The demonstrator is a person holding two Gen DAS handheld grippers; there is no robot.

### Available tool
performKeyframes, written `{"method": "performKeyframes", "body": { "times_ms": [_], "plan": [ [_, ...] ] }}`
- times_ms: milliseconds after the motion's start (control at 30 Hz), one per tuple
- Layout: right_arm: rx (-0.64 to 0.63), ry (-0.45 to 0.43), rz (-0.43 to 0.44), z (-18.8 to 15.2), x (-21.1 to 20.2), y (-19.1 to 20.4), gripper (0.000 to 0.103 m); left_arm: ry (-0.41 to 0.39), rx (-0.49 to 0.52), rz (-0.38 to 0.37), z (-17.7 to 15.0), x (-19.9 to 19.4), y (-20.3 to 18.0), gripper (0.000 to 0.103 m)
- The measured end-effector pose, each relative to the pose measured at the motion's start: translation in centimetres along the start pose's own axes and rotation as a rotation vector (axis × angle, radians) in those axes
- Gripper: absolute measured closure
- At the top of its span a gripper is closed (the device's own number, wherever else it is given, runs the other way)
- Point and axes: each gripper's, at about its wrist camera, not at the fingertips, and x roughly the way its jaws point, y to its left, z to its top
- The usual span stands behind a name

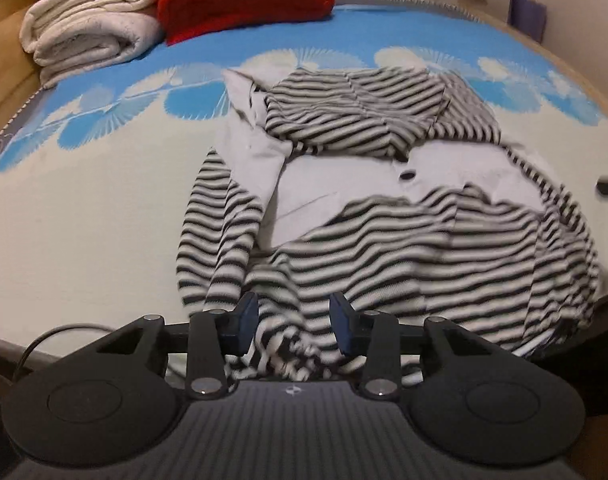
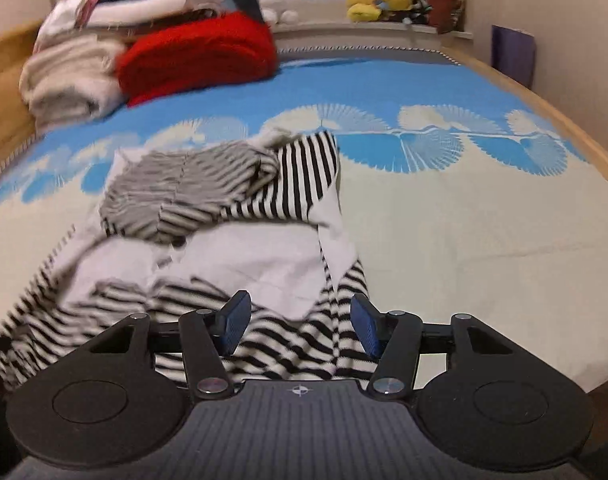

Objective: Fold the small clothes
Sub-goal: 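Move both grippers toward the striped hoodie's hem, then grasp the hem corner with the left gripper while the right gripper grasps the other hem corner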

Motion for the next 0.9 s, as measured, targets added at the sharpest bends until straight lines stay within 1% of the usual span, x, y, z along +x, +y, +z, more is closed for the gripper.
{"method": "performKeyframes", "body": {
  "times_ms": [33,100,233,367,467,533,567,600,633,667,700,767,833,867,900],
  "plan": [
    [-0.004,0.01,-0.001,-0.1,0.2,0.0,0.046,-0.013,0.008,0.002,0.0,0.1,0.1,0.059],
    [0.004,0.02,0.002,-0.1,0.4,-0.3,0.046,-0.006,0.019,0.02,0.0,0.6,0.3,0.059],
    [0.027,0.028,-0.008,-0.3,0.8,-0.9,0.046,0.03,-0.02,0.014,0.0,1.2,0.6,0.059],
    [0.048,0.046,-0.018,-0.6,1.0,-1.4,0.046,0.021,-0.037,0.001,0.4,1.1,0.5,0.059],
    [0.054,0.044,-0.018,-0.5,0.9,-1.5,0.046,0.023,-0.061,-0.01,0.6,1.0,0.7,0.059],
    [0.053,0.04,-0.02,-0.5,0.8,-1.5,0.046,0.02,-0.12,-0.021,1.0,0.9,1.8,0.06],
    [0.052,0.037,-0.028,-0.5,0.8,-1.5,0.047,0.024,-0.179,-0.032,1.3,0.9,2.9,0.065],
    [0.055,0.036,-0.033,-0.4,0.8,-1.6,0.05,0.031,-0.217,-0.056,1.7,0.9,3.9,0.077],
    [0.067,0.034,-0.04,-0.4,0.8,-1.8,0.052,0.036,-0.225,-0.077,2.1,0.9,4.9,0.082],
    [0.087,0.033,-0.045,-0.3,0.8,-2.1,0.056,0.033,-0.208,-0.074,2.6,0.9,5.7,0.084],
    [0.111,0.034,-0.047,-0.3,0.8,-2.4,0.058,0.026,-0.185,-0.056,3.2,0.8,6.4,0.084],
    [0.159,0.042,-0.04,-0.1,0.9,-3.3,0.059,0.016,-0.14,-0.029,4.2,0.8,8.0,0.084],
    [0.198,0.05,-0.03,-0.1,1.1,-4.1,0.059,0.038,-0.124,-0.062,4.6,1.2,9.4,0.084],
    [0.214,0.062,-0.021,-0.1,1.3,-4.4,0.059,0.052,-0.131,-0.082,4.6,1.6,10.2,0.084],
    [0.228,0.082,-0.009,-0.3,1.6,-4.7,0.059,0.073,-0.166,-0.105,4.3,2.1,11.0,0.083]
  ]
}}
